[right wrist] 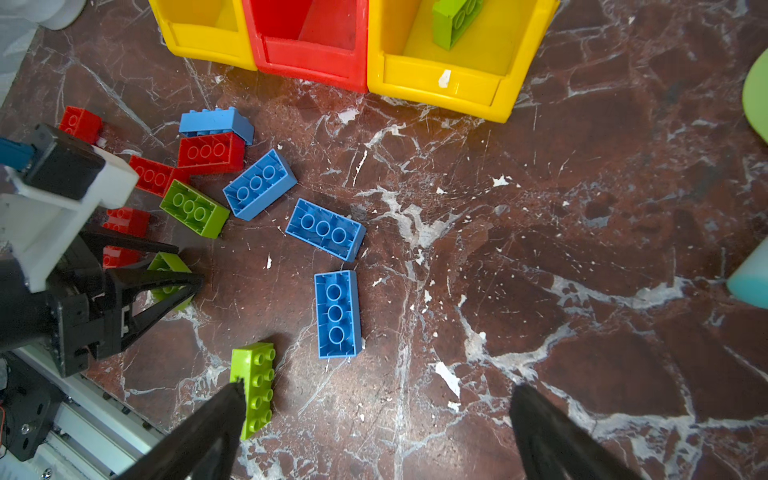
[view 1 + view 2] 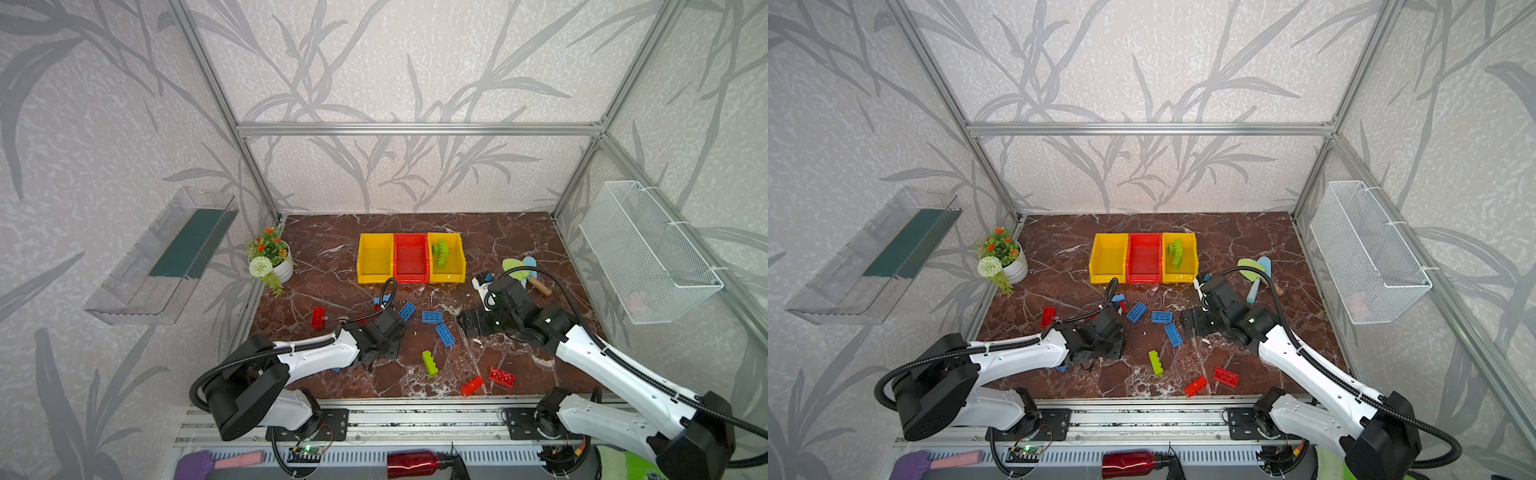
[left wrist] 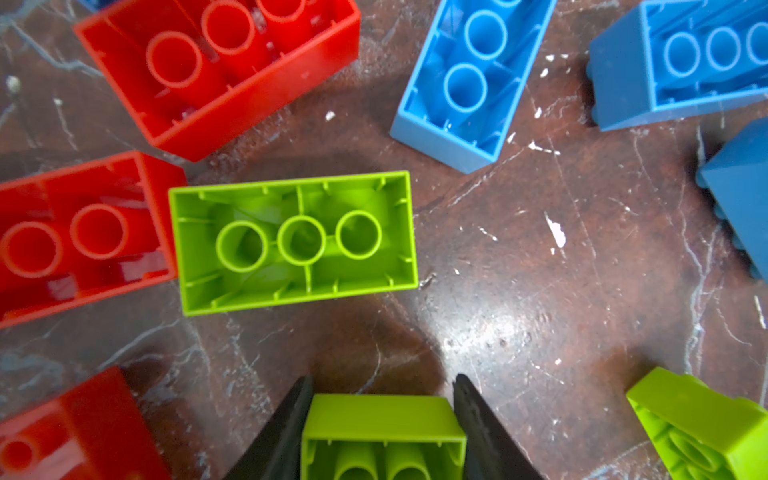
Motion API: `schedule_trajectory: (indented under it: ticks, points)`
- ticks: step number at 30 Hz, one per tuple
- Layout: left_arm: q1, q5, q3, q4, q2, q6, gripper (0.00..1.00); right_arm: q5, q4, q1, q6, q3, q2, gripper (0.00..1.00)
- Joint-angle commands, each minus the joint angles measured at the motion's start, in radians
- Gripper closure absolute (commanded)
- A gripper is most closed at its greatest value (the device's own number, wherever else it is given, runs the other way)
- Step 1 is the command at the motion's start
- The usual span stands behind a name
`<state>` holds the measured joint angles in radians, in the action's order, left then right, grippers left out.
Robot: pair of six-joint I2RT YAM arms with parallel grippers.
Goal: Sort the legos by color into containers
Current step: 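Lift the lime-green brick with the left gripper and drop it into the yellow bin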
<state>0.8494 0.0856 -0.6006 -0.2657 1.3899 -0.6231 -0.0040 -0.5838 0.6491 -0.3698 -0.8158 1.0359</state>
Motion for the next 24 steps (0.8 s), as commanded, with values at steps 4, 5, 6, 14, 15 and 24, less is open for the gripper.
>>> schedule_trajectory:
  ticks: [4, 5, 6, 14, 15, 24]
  points:
    - [0.004, 0.03, -0.06, -0.089, -0.007, -0.021, 0.58, 0.027, -0.046, 0.003, -0.001, 0.013, -0.07, 0.01]
    - [0.004, 0.029, -0.07, -0.094, -0.014, -0.02, 0.58, 0.033, -0.053, 0.002, -0.003, 0.013, -0.08, 0.01]
    - [0.003, 0.027, -0.08, -0.101, -0.02, -0.017, 0.59, 0.037, -0.058, 0.002, -0.004, 0.015, -0.092, 0.01]
    - [0.002, 0.068, -0.241, -0.212, -0.029, 0.009, 0.61, 0.071, -0.096, 0.0, -0.02, 0.021, -0.184, 0.01]
    - [0.002, 0.079, -0.275, -0.229, -0.015, 0.021, 0.61, 0.075, -0.1, -0.002, -0.023, 0.024, -0.197, 0.01]
    - [-0.04, 0.077, -0.646, -0.318, 0.217, 0.14, 0.62, 0.068, -0.108, -0.027, -0.045, 0.05, -0.282, 0.01]
